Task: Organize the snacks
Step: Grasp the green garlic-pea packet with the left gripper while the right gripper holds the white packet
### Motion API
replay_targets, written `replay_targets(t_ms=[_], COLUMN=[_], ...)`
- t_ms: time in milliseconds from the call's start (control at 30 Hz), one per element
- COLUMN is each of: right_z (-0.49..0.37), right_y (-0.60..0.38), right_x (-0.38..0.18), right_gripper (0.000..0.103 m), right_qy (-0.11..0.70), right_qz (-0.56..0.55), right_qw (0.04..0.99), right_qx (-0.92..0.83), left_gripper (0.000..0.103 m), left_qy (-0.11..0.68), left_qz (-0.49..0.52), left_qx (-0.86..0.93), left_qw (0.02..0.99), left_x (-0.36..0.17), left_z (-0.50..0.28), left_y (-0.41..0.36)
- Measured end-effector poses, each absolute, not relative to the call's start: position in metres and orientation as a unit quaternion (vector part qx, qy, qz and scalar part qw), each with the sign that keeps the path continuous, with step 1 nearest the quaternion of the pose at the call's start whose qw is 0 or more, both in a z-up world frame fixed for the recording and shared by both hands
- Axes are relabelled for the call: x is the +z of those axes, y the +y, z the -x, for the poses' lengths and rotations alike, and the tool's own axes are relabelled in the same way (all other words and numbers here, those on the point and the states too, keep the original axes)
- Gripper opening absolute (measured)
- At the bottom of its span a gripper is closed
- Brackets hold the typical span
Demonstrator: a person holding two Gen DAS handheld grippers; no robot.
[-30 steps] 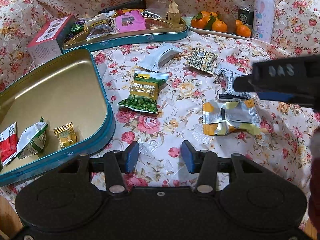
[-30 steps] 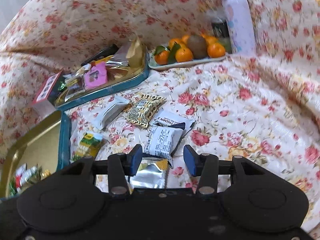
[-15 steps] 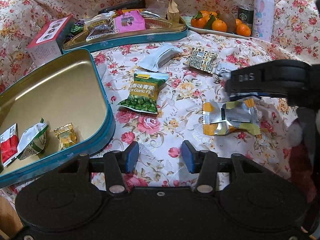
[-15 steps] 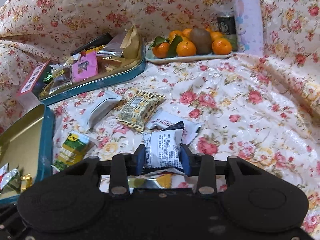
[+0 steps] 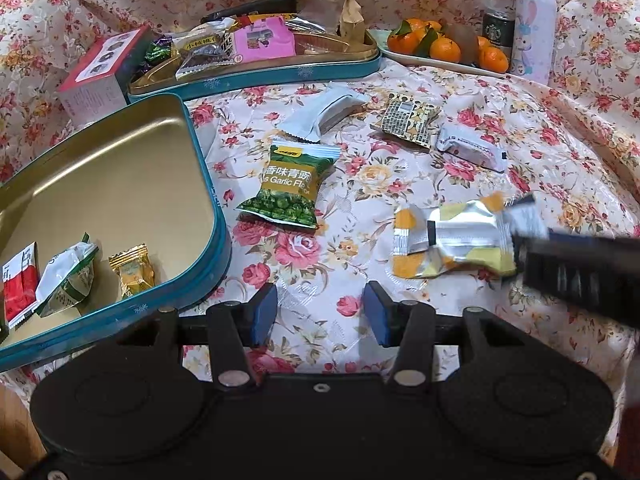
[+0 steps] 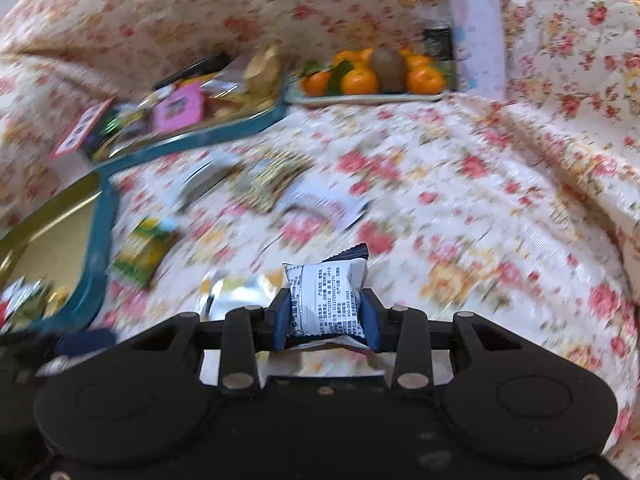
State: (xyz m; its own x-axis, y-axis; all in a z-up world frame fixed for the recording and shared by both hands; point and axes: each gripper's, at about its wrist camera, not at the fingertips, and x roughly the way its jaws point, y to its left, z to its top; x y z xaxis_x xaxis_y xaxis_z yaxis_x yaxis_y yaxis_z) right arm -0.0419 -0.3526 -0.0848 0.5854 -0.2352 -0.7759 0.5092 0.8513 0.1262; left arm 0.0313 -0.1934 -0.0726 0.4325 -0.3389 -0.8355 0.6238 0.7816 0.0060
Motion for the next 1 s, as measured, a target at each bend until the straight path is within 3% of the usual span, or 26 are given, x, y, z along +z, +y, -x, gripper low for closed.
replay_targets(t_ms=[533,1000], right_z=[0.067,0.080], right_y=[-0.361,-0.376], right_x=[-0.076,-0.087], right_gripper=[0.039,0.039], right_qy=[0.370,0.368], right_qz=[-0.196,-0.218], right_qw=[0.872,0.866], right_qx=[-0.255,-0.261], left_gripper=[0.053,0.053], left_qy=[0.480,0.428], left_qz=[-0.124,-0.156], left_qx=[-0.300,-0.348], left_qw=[0.815,0.819], left_x=[-0.063,-0.028], left_z=[-0.039,-0.023], left_y=[-0.186,-0.212])
